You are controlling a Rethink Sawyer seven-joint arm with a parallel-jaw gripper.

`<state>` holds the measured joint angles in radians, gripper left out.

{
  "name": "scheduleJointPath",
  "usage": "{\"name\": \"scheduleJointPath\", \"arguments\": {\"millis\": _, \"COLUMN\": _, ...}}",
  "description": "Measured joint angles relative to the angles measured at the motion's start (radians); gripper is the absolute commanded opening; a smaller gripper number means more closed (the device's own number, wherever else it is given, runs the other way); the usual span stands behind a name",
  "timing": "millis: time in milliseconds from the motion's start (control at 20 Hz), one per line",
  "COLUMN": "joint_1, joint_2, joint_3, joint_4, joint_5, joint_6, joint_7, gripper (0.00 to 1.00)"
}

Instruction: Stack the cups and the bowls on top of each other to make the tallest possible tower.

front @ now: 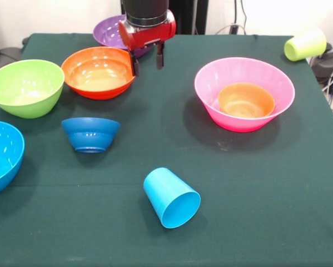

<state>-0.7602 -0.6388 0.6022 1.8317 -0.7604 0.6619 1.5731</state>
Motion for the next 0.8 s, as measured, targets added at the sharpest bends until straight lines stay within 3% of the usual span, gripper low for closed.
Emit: {"name": "scheduleJointPath", "arguments": {"millis": 800, "joint_1": -0.010, "joint_2": -0.022, "joint_3": 0.019, "joint_4": -0.026, "joint_5": -0.002, "joint_6": 0.000, "joint_7": 0.000, "gripper": 1.00}}
